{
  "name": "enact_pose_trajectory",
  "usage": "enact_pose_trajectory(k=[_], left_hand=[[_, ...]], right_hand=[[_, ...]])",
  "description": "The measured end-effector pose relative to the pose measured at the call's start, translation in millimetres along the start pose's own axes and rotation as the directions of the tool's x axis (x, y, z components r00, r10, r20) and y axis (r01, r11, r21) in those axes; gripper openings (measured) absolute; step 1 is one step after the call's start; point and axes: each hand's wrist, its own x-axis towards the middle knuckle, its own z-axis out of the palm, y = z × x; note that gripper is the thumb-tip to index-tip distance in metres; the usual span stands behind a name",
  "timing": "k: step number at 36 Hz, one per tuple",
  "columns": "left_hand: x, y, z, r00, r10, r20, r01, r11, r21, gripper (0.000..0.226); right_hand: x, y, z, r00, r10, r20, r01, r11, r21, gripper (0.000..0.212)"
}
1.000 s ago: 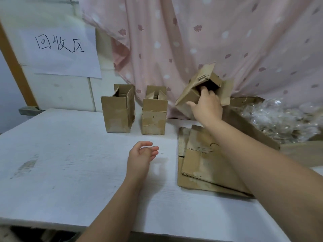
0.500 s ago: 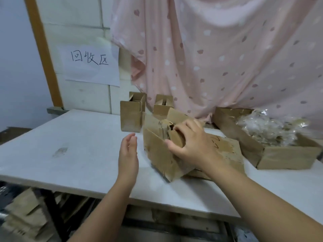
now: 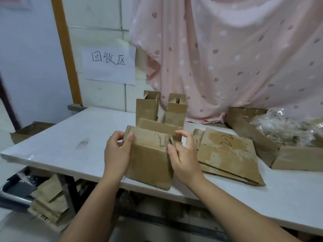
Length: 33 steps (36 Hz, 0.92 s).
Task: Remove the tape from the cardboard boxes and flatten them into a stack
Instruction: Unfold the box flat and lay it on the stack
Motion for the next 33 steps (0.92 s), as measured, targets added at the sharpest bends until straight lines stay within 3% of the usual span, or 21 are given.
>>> enact_pose_trajectory(k=[1, 2, 5, 11, 16, 21, 24, 26, 29, 30, 33], left_hand=[[0, -1, 0, 1.0, -0.005, -0.002, 0.006, 1.0, 0.007, 0.023], [0, -2, 1, 1.0, -0.013, -0.001, 0.013, 1.0, 0.019, 0.022], [-2, -2, 6, 0.997, -0.076, 0.032, 0.075, 0.996, 0.049, 0.019], [3, -2, 7, 0.988, -0.129, 0.081, 0.128, 0.992, 0.016, 0.03], [10, -5, 8, 0.976, -0.087, 0.201, 0.082, 0.996, 0.033, 0.05], [13, -12, 9, 0.933, -0.075, 0.353, 0.101, 0.993, -0.056, 0.055], [12, -11, 11, 0.935, -0.037, 0.351, 0.071, 0.994, -0.086, 0.051], [12, -12, 12, 0.946, -0.017, 0.324, 0.04, 0.997, -0.066, 0.044], [14, -17, 13, 0.95, 0.021, 0.311, -0.011, 0.999, -0.033, 0.037], [14, -19, 13, 0.95, 0.03, 0.31, -0.024, 0.999, -0.024, 0.037], [13, -22, 13, 0.953, 0.059, 0.299, -0.059, 0.998, -0.01, 0.037]], right_hand=[[1, -2, -1, 0.996, 0.082, -0.017, -0.081, 0.994, 0.069, 0.028], [4, -3, -2, 0.986, 0.166, -0.022, -0.161, 0.978, 0.135, 0.027], [15, 0, -4, 0.952, 0.305, 0.02, -0.302, 0.927, 0.223, 0.049], [29, 5, -9, 0.941, 0.32, 0.106, -0.333, 0.932, 0.143, 0.063], [36, 8, -10, 0.921, 0.342, 0.183, -0.369, 0.919, 0.14, 0.075], [32, 8, -6, 0.941, 0.29, 0.174, -0.304, 0.951, 0.061, 0.053], [27, 13, -4, 0.948, 0.262, 0.18, -0.285, 0.951, 0.119, 0.036], [23, 16, -4, 0.957, 0.243, 0.16, -0.265, 0.955, 0.134, 0.038], [20, 17, -5, 0.967, 0.207, 0.149, -0.224, 0.969, 0.104, 0.063], [21, 16, -5, 0.966, 0.204, 0.16, -0.22, 0.972, 0.087, 0.059], [23, 16, -3, 0.961, 0.227, 0.158, -0.239, 0.969, 0.062, 0.017]])
